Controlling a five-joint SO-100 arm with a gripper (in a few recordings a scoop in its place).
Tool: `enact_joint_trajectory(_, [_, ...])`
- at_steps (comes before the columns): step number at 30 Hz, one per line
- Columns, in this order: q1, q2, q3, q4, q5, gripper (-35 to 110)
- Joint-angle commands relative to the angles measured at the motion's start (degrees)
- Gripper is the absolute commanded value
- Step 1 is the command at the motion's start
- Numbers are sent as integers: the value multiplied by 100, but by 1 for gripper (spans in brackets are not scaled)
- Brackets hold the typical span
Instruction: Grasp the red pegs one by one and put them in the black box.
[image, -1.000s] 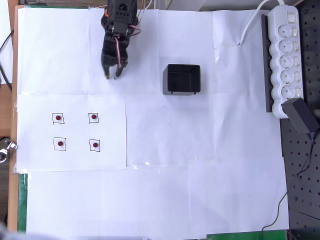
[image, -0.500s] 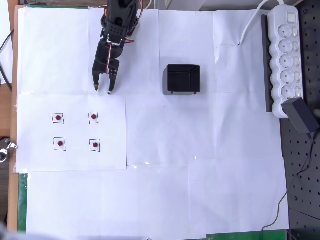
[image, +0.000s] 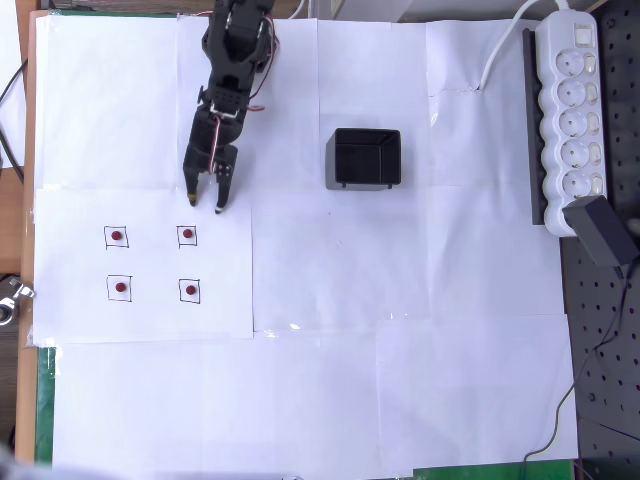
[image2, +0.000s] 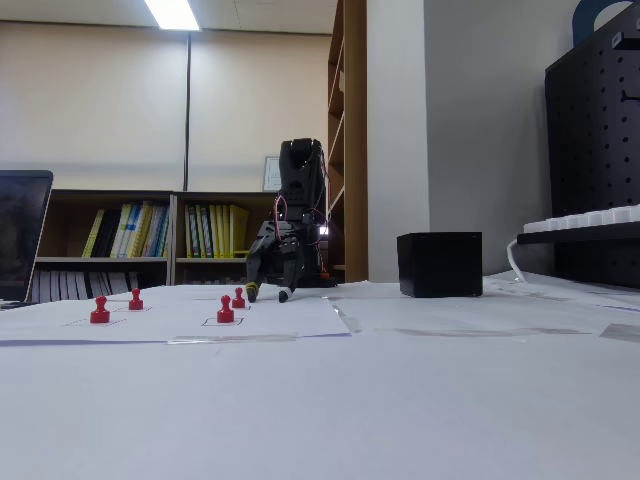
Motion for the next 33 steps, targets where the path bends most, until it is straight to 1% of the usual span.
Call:
enact_joint_trajectory(1, [141, 141, 439, -9, -97, 17])
enact_joint_trajectory(17, [387, 1116, 1529, 18, 9, 17])
enact_joint_trajectory(29, [422, 1318, 1705, -18, 176, 16])
enact_joint_trajectory(33, [448, 1450, 1652, -316, 325, 16])
